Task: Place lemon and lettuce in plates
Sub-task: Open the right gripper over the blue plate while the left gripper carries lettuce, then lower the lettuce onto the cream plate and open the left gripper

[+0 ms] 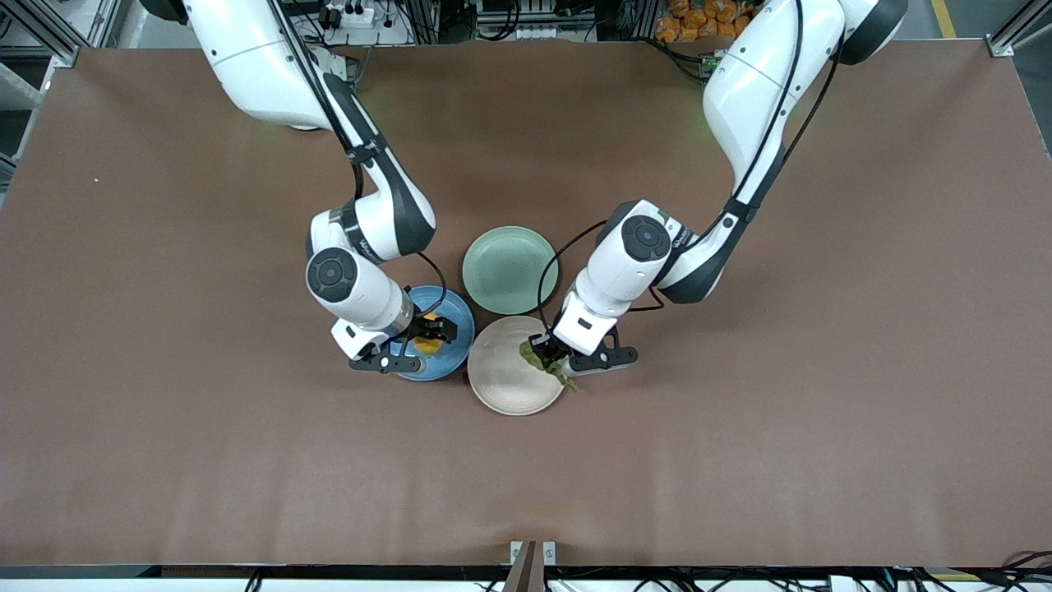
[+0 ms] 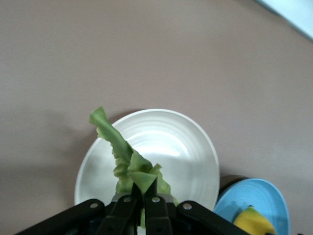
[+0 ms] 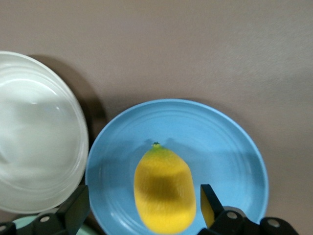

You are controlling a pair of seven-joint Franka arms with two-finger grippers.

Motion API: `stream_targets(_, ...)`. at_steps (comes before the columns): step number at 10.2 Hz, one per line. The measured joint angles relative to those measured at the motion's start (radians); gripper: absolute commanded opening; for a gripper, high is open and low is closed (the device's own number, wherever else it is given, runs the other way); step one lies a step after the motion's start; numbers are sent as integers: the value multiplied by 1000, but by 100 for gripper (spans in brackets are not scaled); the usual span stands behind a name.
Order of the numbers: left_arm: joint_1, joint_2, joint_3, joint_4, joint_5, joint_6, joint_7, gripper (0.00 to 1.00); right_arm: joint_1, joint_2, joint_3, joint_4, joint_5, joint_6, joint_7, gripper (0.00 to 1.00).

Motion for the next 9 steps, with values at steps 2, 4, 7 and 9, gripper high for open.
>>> stream_targets(2, -68, 22, 43, 2, 0, 60, -9, 100, -51, -42, -11, 46, 0, -102, -3, 100)
stream_targets(4, -136, 28, 96, 4, 0, 66, -31, 100, -131, -89, -13, 42, -1, -184, -74, 100)
stream_targets(7, -153, 27, 139, 11, 0, 63, -35, 100, -289, -158, -17, -27, -1, -267, -303, 100)
stream_targets(9, -146, 11, 176, 23, 0, 2, -33, 100, -375, -212, -17, -55, -60, -351, -352, 100)
